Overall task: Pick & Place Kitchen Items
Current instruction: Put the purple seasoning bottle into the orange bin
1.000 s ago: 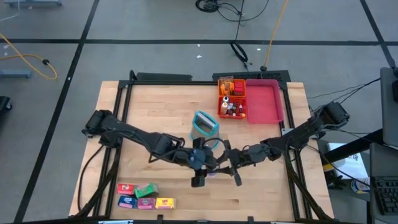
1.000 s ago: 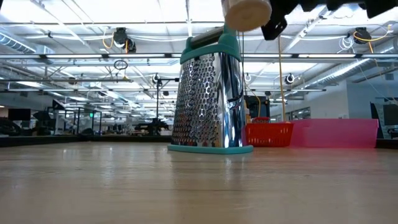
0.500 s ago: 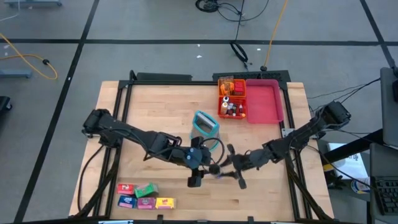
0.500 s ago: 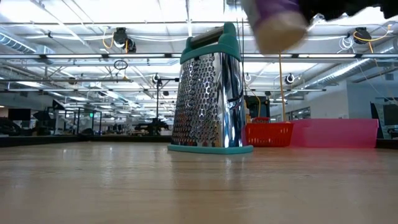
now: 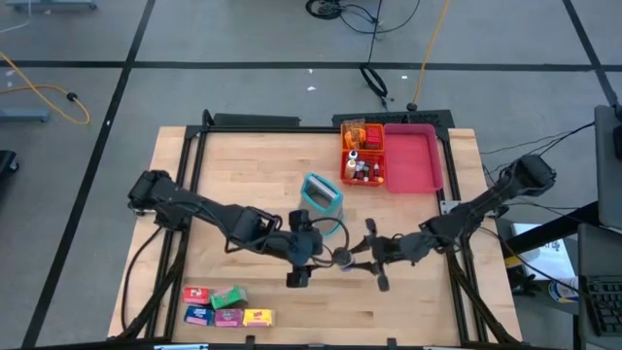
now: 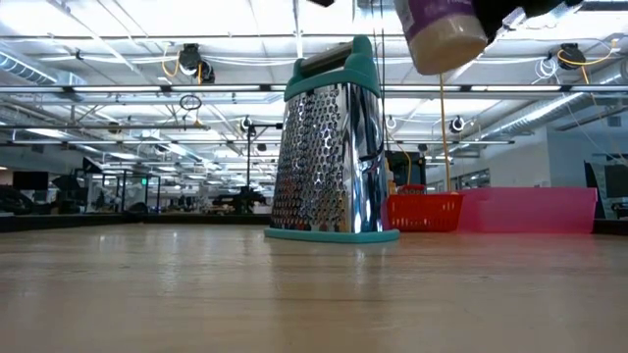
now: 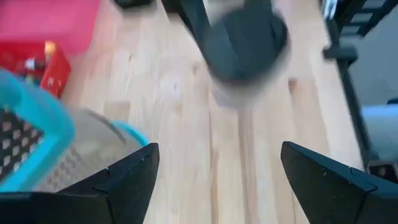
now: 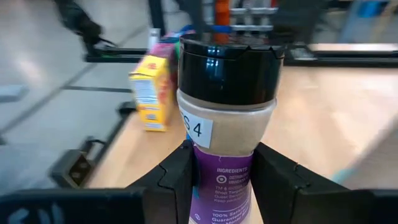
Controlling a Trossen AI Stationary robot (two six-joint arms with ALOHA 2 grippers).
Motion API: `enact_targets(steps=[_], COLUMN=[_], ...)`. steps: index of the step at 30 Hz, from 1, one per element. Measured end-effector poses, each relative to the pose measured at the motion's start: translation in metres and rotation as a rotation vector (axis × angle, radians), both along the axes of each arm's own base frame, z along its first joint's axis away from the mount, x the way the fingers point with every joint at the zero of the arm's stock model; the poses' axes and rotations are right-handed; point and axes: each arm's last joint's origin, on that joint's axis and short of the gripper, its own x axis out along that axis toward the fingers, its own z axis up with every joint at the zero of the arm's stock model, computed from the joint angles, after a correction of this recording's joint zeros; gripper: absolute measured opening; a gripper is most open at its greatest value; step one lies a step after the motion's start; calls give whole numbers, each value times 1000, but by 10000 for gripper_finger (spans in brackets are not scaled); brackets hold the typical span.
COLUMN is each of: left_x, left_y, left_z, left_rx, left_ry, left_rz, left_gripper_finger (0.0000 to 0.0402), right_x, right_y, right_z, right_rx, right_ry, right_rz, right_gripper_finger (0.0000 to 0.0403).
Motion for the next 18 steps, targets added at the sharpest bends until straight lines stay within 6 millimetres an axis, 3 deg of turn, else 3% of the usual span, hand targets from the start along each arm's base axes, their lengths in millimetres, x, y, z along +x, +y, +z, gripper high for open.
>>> enact_targets(steps=[9, 18], left_x=[-14, -21], left_y=[-20, -27], left_z=[-3, -4], left_rx=[96, 169], left_ry=[11, 18], left_rz=[60, 75], left_gripper_finger=[340, 340], right_x=[-31, -47], right_y=[-22, -72], right_z=[20, 5], right_rx=[-116, -99], right_ry=[-10, -31], right_rz=[-340, -595], right_gripper_finger=[120, 121])
